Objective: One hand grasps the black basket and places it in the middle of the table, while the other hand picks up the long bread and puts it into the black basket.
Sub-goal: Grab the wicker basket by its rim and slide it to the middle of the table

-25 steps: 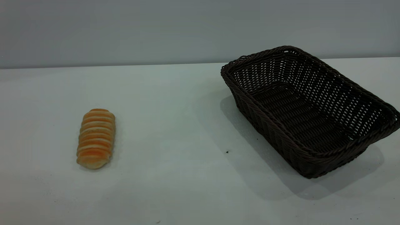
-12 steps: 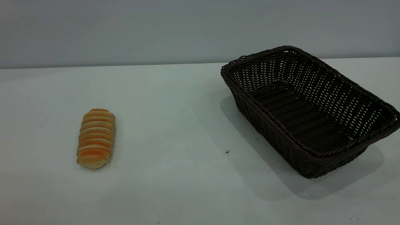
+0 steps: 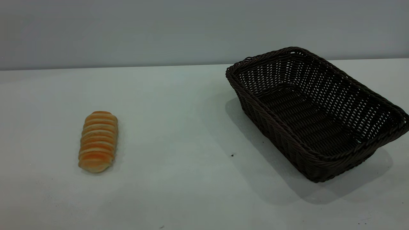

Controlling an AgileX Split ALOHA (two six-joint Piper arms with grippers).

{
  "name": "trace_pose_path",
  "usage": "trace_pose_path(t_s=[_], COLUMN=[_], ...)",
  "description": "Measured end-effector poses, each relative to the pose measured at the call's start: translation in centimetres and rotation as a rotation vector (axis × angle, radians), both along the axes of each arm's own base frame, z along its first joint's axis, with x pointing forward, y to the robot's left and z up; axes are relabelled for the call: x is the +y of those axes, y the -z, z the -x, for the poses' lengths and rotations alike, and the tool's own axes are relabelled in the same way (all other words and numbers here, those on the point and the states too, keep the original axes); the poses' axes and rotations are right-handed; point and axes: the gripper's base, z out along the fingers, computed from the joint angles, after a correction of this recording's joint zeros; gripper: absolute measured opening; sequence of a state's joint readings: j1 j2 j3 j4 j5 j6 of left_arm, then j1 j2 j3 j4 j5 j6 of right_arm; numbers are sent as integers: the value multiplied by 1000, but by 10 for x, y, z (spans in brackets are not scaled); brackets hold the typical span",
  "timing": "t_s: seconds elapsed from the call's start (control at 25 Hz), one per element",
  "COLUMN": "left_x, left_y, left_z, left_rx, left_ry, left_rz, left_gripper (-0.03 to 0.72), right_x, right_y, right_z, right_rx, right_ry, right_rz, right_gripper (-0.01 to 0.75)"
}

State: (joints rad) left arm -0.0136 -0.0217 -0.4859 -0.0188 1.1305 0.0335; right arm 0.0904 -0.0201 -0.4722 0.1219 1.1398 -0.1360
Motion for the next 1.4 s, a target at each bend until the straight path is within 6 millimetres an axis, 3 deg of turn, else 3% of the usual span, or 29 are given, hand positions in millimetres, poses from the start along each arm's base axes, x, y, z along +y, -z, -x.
trace_pose_path(t_s=[0.4,0.56,0.76,0.96,1.12,1.4], left_x=[0,0,0,-1,-2,-2], left_y=[-1,-21,-56,-71,-63,-47], left_z=[0,-11,-60,-122,-158,-179], left_rx=[-4,-39,-51,13,108,208], left_ry=[-1,-2,0,36,51,56], left_rz=[-1,-2,-5,-51,-64,-63], left_gripper=[590,590,590,590,590,590], right_x=[1,4,13,27,39,46], right_y=[-1,-14,-34,-20,9,81], right_z=[0,-11,-65,-128,-175,-232], right_rx=[-2,-16,70,316,511,774], right_ry=[-4,2,7,38,118,341], right_rz=[-20,-60,-144,-298,-459,-616], right_gripper=[390,421,534,582,582,582])
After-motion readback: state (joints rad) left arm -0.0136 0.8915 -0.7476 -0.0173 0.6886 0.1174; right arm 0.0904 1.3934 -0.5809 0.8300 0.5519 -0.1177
